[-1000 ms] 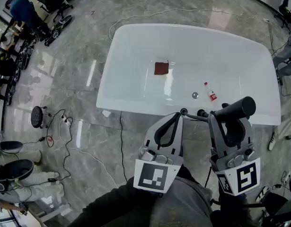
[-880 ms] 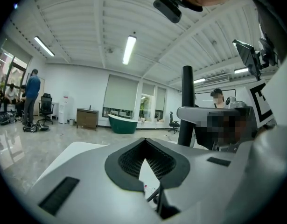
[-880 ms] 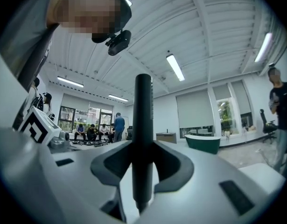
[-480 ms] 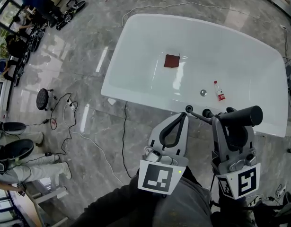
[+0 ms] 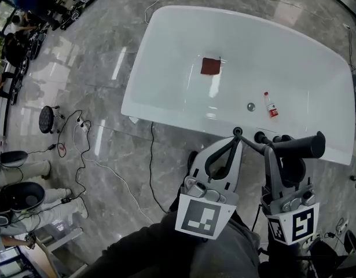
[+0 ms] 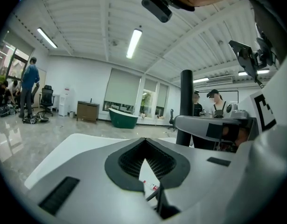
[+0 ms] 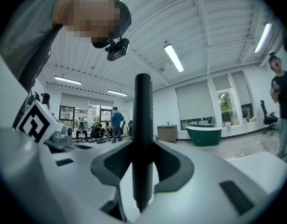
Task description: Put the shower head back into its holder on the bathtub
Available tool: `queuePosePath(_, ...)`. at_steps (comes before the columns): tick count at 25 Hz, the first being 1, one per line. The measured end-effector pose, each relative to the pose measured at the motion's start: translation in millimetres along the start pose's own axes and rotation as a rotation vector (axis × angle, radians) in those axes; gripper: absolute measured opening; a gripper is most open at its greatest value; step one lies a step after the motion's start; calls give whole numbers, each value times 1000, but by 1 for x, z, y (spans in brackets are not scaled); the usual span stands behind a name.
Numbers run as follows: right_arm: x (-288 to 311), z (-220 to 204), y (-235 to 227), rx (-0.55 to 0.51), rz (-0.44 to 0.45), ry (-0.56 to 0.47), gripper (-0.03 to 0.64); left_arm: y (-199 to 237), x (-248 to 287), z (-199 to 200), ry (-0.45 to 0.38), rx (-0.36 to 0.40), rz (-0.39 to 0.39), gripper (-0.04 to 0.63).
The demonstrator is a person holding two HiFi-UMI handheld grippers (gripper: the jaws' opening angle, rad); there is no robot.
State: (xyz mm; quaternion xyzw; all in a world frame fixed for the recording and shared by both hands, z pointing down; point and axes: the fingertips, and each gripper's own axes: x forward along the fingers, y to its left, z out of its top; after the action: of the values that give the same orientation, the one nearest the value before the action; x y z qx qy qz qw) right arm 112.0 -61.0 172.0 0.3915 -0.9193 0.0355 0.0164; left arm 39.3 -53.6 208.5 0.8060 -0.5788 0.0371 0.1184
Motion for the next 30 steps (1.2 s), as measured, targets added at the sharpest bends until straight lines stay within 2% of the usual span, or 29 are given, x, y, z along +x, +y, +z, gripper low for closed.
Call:
queuePosePath(20, 47, -51, 4, 15, -109, 71, 141, 52, 15, -39, 67, -42, -113, 4)
queuePosePath(30, 57, -82, -3, 23, -166, 105, 141, 75, 26, -65, 109, -62, -134, 4)
